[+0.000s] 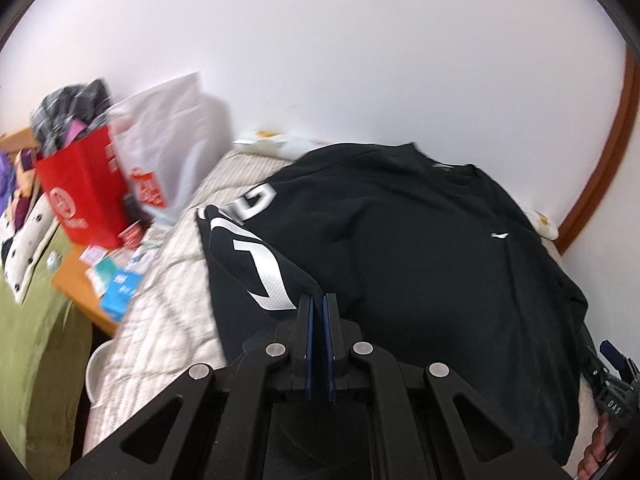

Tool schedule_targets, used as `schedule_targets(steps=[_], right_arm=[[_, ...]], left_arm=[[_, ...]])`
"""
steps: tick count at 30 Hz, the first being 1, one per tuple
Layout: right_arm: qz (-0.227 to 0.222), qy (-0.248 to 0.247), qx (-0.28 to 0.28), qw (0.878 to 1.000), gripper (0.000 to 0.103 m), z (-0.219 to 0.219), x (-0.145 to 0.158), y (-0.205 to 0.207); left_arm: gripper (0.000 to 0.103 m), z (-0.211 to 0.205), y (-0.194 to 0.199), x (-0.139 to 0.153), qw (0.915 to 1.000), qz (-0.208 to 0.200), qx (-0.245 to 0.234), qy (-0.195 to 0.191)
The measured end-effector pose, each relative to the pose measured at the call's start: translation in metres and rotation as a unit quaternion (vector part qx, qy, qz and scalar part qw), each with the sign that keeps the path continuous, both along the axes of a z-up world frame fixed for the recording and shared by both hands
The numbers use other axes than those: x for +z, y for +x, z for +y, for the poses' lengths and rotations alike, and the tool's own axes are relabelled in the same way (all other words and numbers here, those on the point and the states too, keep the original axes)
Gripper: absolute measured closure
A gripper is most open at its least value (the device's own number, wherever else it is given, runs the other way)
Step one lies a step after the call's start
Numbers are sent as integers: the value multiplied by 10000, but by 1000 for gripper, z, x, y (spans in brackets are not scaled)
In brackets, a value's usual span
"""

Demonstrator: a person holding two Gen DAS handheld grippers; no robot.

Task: Fold small clothes
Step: 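Grasp the lettered sleeve cuff with the left gripper, then fold the lettered sleeve across the sweatshirt body with the left gripper, release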

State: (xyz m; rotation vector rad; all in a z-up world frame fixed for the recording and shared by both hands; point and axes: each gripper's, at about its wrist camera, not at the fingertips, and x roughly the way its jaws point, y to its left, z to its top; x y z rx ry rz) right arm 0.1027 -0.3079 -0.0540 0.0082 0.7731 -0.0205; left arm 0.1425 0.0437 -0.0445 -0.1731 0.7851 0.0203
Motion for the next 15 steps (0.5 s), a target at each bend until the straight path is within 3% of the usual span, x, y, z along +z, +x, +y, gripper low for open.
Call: schedule_targets(steps=[11, 15], right_arm=[[-56, -64, -489, 9988, 11, -74, 2, 3], [30, -65, -637, 9979, 15, -93, -7, 6]], left_arm=[[98, -87, 54, 1, 9983, 29, -589, -7], [98, -108, 71, -4, 9972, 83, -738, -21]])
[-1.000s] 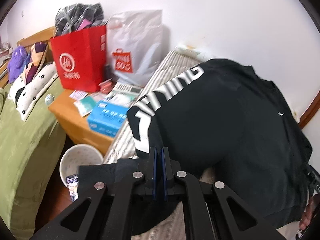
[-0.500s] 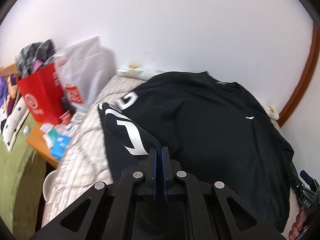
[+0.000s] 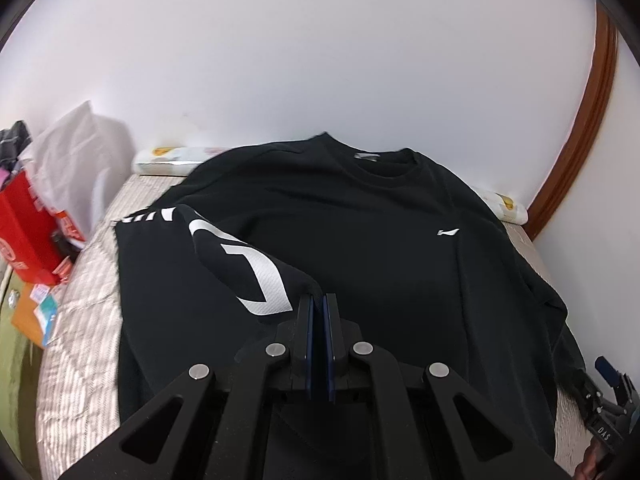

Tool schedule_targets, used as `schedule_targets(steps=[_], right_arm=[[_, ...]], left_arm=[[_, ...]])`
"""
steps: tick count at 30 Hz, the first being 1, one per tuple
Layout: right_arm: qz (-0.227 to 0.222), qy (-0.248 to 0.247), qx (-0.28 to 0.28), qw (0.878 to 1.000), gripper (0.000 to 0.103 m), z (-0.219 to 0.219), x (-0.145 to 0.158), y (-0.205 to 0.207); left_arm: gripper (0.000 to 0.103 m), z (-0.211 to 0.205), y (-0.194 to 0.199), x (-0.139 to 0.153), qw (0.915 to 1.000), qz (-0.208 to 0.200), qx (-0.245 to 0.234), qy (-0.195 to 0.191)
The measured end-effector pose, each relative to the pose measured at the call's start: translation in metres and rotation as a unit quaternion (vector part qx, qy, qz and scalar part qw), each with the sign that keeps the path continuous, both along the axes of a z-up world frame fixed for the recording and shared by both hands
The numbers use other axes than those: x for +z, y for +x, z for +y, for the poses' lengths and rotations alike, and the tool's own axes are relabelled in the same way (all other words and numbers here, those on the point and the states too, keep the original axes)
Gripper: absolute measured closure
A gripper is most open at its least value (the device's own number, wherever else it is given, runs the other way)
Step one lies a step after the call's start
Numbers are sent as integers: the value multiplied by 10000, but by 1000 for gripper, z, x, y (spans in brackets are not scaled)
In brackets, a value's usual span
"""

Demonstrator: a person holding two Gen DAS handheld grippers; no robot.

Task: Fold small clothes
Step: 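Fold the lettered sleeve across the sweatshirt body with the left gripper, release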

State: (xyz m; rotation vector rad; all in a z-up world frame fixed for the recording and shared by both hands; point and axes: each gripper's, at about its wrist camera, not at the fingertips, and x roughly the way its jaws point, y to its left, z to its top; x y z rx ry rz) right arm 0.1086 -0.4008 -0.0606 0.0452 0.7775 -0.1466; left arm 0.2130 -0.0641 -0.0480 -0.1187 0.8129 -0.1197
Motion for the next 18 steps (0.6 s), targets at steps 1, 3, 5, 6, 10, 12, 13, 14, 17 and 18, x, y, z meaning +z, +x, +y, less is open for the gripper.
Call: schedule_targets(steps=[1, 3, 5, 6, 10, 12, 13, 14, 17, 18], right_arm=[[19, 8, -26, 10000, 16, -3, -2, 1], [47, 3, -70, 10000, 17, -10, -6, 4], [75, -17, -108, 9999, 18, -15, -9, 8], [85, -9, -117, 9999, 19, -16, -9, 11], [79, -8, -153, 9999, 19, -22, -10, 12], [77, -56, -169, 9998, 19, -23, -10, 14], [76, -71, -184, 9998, 19, -25, -11, 15], [79, -79, -190, 9998, 19, -26, -11, 15], [112, -121, -231, 9996, 19, -31, -13, 16], [116, -130, -252, 9995, 19, -33, -13, 15]], left_arm=[[98, -6, 4, -2, 10000, 15, -49, -13], [98, -16, 10, -4, 9999, 30, -142, -3], [98, -27, 16, -7, 9996, 53, -261, 6], [98, -33, 19, -8, 9995, 64, -325, -6], [98, -54, 32, -11, 9986, 108, -516, -71], [98, -64, 39, -14, 9980, 154, -602, -94], [98, -69, 42, -16, 9977, 190, -643, -107], [98, -73, 44, -17, 9974, 207, -674, -121], [98, -84, 50, -21, 9966, 266, -759, -164], [98, -88, 51, -22, 9964, 286, -781, -186]])
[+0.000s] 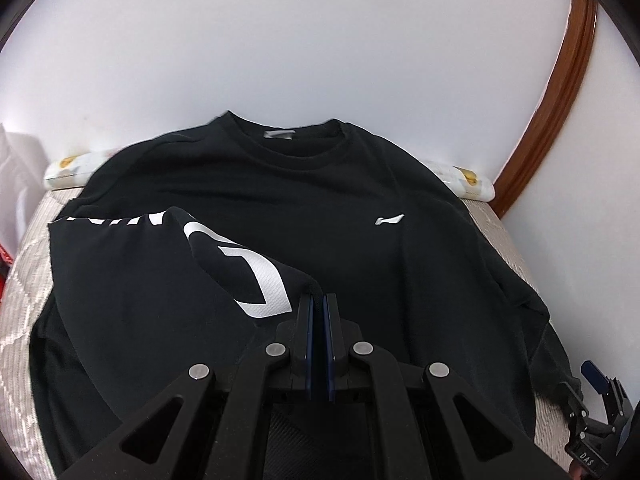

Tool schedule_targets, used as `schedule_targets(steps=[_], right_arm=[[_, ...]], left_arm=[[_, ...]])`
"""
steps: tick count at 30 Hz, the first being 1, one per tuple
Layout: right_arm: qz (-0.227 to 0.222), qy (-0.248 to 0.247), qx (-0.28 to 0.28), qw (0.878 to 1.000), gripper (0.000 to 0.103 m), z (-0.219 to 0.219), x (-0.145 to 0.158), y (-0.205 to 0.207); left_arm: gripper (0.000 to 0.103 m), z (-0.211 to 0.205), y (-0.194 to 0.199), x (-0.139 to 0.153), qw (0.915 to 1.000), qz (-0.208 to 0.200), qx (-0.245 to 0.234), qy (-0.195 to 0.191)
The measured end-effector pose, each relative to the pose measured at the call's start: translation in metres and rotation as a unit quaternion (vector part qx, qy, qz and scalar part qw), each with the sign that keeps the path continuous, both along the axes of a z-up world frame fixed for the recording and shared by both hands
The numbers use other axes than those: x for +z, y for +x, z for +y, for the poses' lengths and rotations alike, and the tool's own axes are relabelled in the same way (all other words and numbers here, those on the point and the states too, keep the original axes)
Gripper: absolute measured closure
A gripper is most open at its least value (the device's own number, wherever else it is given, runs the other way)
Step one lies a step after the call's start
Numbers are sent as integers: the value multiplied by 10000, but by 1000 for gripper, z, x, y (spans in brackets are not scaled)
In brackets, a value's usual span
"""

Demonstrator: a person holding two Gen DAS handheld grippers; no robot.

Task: Fold small clothes
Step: 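Fold the lettered sleeve across the sweatshirt body with the left gripper, release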

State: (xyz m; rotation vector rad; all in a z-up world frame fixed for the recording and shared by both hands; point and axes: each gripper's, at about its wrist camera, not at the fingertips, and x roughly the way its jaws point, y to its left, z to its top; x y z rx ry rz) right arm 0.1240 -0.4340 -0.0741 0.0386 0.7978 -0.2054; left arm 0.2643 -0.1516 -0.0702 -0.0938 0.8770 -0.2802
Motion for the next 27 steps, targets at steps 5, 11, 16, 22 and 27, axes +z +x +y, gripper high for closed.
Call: schedule_targets(steps=[5, 11, 16, 22, 27], right_arm=[[16, -10, -72, 10000, 19, -6, -1, -3], [35, -25, -128, 9999, 19, -9, -1, -7], [-35, -28, -92, 9999, 19, -2, 7, -14], [-183, 44, 114, 9998, 21, 23, 20, -21], [-206, 221, 422, 9987, 37, 54, 24, -17]], left_arm=[[97, -10, 2, -2, 10000, 18, -19, 60], [89, -21, -1, 1, 9998, 76, -182, 104], [72, -18, -19, 19, 9996, -143, -198, 165], [61, 13, -44, 35, 9994, -289, -4, 214], [57, 57, -63, 38, 9985, -322, 339, 272]])
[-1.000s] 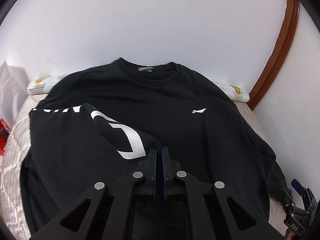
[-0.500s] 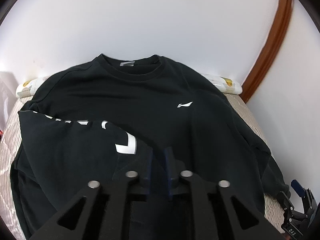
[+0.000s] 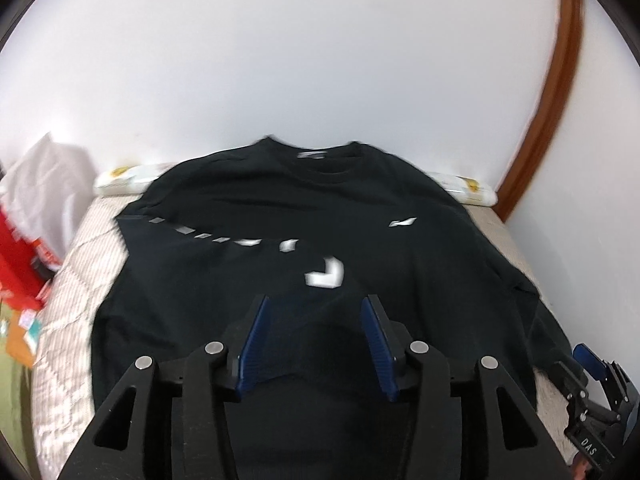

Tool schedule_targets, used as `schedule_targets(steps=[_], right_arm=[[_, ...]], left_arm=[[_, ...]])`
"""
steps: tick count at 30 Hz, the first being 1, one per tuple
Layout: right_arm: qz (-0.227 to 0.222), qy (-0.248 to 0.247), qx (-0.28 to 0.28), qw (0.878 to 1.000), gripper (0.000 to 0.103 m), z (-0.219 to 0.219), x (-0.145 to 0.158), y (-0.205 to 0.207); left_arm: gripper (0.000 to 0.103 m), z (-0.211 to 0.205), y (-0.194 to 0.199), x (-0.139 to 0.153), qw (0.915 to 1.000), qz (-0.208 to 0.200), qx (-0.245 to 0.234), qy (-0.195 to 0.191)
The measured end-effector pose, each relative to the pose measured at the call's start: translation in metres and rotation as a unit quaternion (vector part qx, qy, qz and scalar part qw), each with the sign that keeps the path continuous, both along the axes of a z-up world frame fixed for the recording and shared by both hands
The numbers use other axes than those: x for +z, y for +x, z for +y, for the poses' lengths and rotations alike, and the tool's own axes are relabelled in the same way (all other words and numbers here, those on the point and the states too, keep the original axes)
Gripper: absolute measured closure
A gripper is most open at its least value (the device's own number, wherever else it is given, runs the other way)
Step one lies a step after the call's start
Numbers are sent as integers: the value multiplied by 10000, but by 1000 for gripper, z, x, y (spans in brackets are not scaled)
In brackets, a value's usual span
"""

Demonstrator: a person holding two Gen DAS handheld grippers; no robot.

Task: Fold small clothes
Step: 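Fold the lettered sleeve across the sweatshirt body with the left gripper, release, then grasp the ribbed cuff of the folded sleeve with the right gripper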

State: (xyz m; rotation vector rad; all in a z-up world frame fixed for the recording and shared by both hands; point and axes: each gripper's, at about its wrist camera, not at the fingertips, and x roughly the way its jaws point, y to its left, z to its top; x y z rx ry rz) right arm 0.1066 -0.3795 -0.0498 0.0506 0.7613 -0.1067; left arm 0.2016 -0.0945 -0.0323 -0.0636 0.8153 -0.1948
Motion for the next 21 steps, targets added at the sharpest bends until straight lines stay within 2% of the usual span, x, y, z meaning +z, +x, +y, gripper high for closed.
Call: schedule_targets(steps=[11, 21], right_arm=[[108, 140, 681, 9975, 38, 86, -13, 20], [408, 167, 1303, 9905, 37, 157, -47, 57]], left_arm=[[50, 106, -20, -26, 9965, 204, 802, 118], [47, 177, -18, -68, 9895, 548, 1319, 196]])
